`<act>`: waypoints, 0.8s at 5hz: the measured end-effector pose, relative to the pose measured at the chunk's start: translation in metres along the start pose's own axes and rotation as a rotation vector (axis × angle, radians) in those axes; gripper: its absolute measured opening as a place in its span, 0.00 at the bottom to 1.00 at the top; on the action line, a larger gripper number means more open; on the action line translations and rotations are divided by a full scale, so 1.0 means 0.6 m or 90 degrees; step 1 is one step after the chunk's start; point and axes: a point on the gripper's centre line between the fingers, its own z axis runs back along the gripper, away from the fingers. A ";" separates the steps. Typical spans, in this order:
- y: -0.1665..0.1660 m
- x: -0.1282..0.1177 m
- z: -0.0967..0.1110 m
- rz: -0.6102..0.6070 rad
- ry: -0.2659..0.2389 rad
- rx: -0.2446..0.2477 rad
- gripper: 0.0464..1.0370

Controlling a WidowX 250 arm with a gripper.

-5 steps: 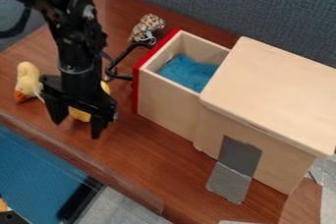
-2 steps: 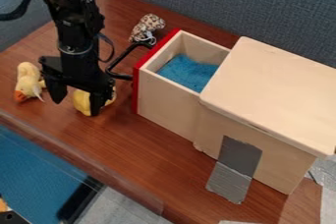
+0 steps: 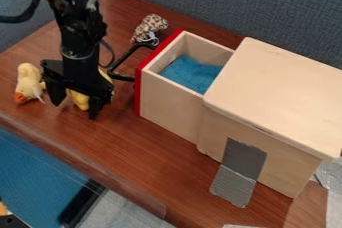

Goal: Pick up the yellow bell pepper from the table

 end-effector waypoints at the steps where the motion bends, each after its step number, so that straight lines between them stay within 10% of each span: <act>1: -0.003 0.006 -0.007 0.003 -0.006 -0.007 0.63; 3: -0.005 0.005 -0.008 -0.003 -0.001 -0.021 0.12; 4: 0.022 -0.013 0.000 0.020 0.020 -0.046 0.04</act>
